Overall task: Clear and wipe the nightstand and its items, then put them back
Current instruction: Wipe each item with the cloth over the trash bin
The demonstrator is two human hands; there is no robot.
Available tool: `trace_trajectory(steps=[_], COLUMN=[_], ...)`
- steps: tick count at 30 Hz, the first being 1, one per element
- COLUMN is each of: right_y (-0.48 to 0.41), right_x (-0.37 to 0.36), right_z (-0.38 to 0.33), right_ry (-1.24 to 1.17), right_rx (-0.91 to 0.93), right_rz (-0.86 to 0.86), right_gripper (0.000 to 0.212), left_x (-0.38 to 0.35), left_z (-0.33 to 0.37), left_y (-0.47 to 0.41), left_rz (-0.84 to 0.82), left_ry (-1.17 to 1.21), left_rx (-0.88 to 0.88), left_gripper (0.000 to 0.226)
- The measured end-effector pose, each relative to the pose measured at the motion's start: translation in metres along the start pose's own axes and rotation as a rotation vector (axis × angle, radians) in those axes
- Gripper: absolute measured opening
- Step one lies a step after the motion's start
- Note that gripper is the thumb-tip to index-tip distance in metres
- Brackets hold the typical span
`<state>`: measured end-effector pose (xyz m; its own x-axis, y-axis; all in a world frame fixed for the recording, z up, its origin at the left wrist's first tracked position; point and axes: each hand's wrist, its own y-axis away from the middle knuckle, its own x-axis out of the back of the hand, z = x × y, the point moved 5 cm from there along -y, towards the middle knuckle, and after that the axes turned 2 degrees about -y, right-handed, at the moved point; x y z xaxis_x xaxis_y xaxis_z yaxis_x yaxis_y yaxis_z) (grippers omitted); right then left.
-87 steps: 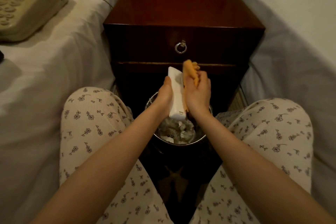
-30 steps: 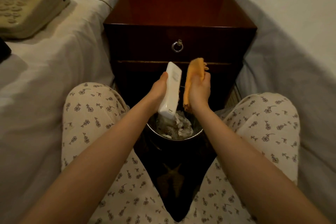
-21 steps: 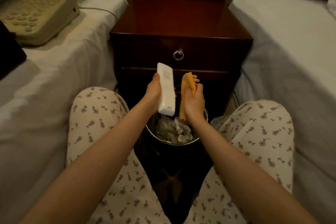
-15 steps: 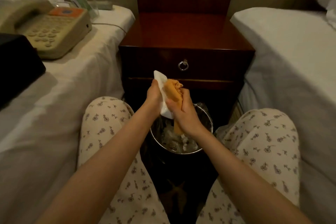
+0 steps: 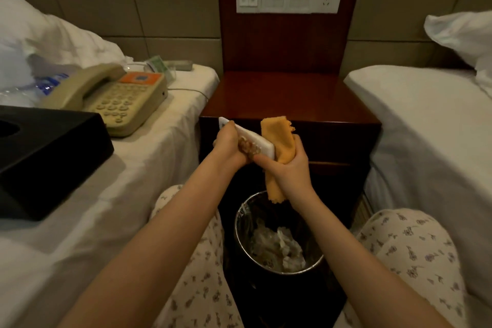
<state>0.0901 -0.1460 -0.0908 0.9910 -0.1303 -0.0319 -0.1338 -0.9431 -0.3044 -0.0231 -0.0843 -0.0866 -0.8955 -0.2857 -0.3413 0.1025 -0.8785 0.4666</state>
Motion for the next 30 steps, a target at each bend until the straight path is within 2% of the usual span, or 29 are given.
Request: trace_trajectory(steps=[5, 8, 11, 13, 18, 25, 30], right_y=[-0.036, -0.055, -0.074, -0.088, -0.126, -0.198, -0.247], right_x=[-0.018, -0.033, -0.050, -0.060, -0.083, -0.123, -0.149], right_z=[-0.017, -0.021, -0.024, -0.024, -0.017, -0.003, 0.001], right_ry=[-0.241, -0.462, -0.621, -0.649, -0.616, -0.759, -0.781], right_rx=[-0.160, -0.305, -0.404, -0.448, -0.504, -0.548, -0.569], right_rz=[0.092, 0.160, 0.187, 0.182, 0.180, 0.120, 0.114], right_gripper=[0.041, 0.050, 0.040, 0.037, 0.053, 0.058, 0.068], left_x=[-0.006, -0.007, -0.009, -0.005, 0.011, 0.019, 0.024], left_z=[0.039, 0.069, 0.091, 0.103, 0.133, 0.194, 0.241], left_y=[-0.013, -0.008, -0.017, -0.021, -0.044, -0.074, -0.104], left_rz=[0.013, -0.013, -0.052, -0.055, -0.002, 0.115, 0.169], left_ry=[0.051, 0.004, -0.029, -0.062, -0.097, -0.245, -0.282], left_rx=[-0.073, -0.180, -0.208, -0.207, -0.169, -0.254, -0.315], left_gripper=[0.059, 0.040, 0.034, 0.033, 0.033, 0.050, 0.047])
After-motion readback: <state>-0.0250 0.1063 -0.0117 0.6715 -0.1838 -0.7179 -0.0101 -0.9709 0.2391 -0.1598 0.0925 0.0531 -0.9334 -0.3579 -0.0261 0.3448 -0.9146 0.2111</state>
